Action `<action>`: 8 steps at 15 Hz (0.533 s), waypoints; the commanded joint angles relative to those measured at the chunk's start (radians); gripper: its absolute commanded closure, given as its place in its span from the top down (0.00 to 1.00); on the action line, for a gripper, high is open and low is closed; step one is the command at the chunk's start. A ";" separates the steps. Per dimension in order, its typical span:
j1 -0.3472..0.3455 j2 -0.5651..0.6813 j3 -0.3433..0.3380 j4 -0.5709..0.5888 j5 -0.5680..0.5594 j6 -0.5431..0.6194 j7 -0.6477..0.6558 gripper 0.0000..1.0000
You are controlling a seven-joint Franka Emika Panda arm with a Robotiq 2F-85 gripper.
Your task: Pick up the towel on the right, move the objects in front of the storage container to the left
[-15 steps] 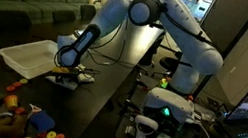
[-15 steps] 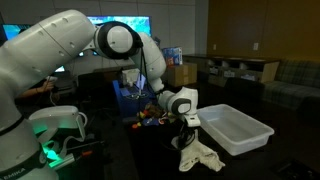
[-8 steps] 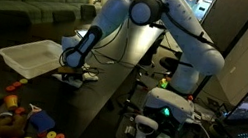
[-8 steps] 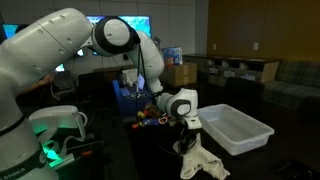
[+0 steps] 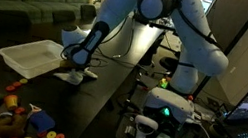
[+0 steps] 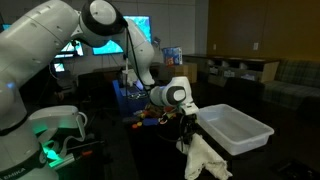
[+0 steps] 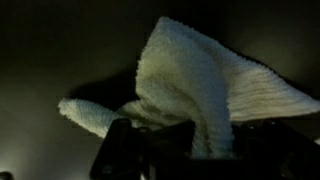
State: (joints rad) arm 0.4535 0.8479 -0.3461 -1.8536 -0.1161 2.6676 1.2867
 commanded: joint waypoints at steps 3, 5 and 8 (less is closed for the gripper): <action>0.240 -0.225 -0.204 -0.172 -0.241 0.006 0.249 0.00; 0.291 -0.277 -0.244 -0.173 -0.331 -0.021 0.337 0.00; 0.319 -0.334 -0.253 -0.127 -0.440 -0.091 0.449 0.00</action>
State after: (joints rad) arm 0.7365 0.5978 -0.5769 -1.9802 -0.4572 2.6389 1.6341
